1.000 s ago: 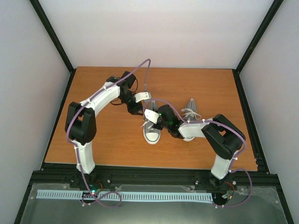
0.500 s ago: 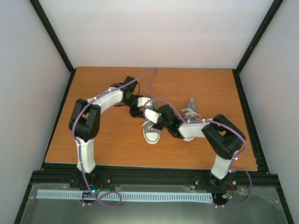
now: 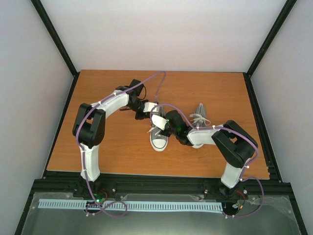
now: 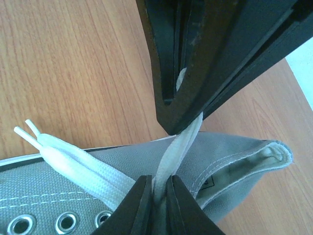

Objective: Tie the shoes
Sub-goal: Tie the shoelace on the shoe.

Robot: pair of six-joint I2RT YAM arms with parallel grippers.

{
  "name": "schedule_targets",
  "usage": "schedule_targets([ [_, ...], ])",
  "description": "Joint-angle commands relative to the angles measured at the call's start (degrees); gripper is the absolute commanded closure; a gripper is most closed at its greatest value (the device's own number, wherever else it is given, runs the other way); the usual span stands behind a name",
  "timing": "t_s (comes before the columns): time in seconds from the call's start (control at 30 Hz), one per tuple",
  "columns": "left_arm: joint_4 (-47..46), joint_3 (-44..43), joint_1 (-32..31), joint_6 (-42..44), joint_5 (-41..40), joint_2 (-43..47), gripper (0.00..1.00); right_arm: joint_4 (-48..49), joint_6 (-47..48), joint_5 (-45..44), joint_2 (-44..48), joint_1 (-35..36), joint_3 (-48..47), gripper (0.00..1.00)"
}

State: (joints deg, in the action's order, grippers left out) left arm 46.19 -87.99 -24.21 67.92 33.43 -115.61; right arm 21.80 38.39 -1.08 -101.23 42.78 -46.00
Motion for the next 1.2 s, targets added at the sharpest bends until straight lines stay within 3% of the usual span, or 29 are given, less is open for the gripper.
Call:
schedule_targets([
  [0.0, 4.2, -2.6, 0.0, 0.6, 2.5, 1.2, 0.99, -3.9, -1.6, -3.6, 1.7, -0.3, 0.3, 0.91],
  [0.2, 5.7, -3.4, 0.6, 0.5, 4.1, 1.5, 0.99, -8.9, 2.5, -9.5, 1.9, -0.3, 0.6, 0.9],
  [0.93, 3.7, -5.6, 0.6, -4.4, 3.9, 0.3, 0.99, -9.6, 4.1, -8.9, 3.0, -0.8, 2.5, 0.86],
  [1.17, 1.9, -6.1, 0.2, -8.2, 4.6, -1.9, 0.99, -10.9, -2.7, 5.7, 13.6, -0.8, 1.0, 0.62],
])
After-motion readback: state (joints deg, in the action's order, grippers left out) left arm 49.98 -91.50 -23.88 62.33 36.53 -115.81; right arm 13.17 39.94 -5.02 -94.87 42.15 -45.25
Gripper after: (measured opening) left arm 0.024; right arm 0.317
